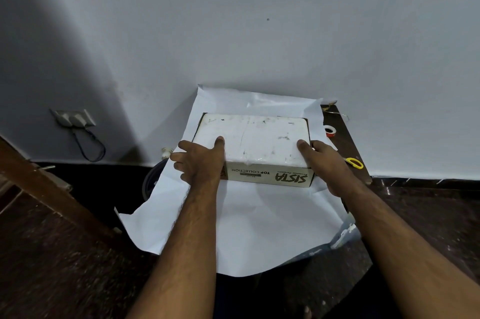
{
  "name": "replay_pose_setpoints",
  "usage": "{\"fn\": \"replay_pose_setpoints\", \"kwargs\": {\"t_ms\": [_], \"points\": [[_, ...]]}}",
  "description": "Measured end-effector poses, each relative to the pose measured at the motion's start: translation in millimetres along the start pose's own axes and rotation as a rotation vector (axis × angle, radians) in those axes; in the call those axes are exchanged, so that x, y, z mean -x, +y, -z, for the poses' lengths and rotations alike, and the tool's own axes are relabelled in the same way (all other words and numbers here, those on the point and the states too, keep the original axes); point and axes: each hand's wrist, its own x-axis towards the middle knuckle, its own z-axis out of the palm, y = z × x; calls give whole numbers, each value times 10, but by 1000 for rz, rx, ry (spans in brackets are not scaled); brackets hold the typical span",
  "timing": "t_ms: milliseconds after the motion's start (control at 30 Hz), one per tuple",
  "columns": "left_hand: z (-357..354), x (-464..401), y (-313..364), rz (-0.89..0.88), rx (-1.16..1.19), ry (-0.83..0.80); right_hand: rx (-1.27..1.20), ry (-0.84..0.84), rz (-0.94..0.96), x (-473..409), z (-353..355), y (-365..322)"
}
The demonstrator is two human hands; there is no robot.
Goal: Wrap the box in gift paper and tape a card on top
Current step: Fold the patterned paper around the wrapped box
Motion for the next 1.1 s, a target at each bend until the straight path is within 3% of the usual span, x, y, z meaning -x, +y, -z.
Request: {"fn": "replay_pose_setpoints", "kwargs": {"t_ms": [233,400,533,667,767,833,900,1000,1100], "points": [[-35,35,11,-30,-69,43,-18,4,7,2,-5,33],[-10,112,101,-270,-147,204,81,39,84,0,12,36],[6,320,156,-412,-175,131,198,169,208,95,49,38],[1,556,113,-444,-209,8,234,199,274,324,29,95],[55,685,78,-478,-235,-61,229,204,428,627,48,85],[115,761,26,-513,-237,-109,207,105,543,890,53,32],[187,828,-26,-542,-245,-131,220,-150,569,1164,11,-28],[343,917,-102,-556,-263,-111,445,-535,533,1484,-122,-70],[462,926,-217,-523,-225,-144,604,-690,542,1641,-205,-95]]}}
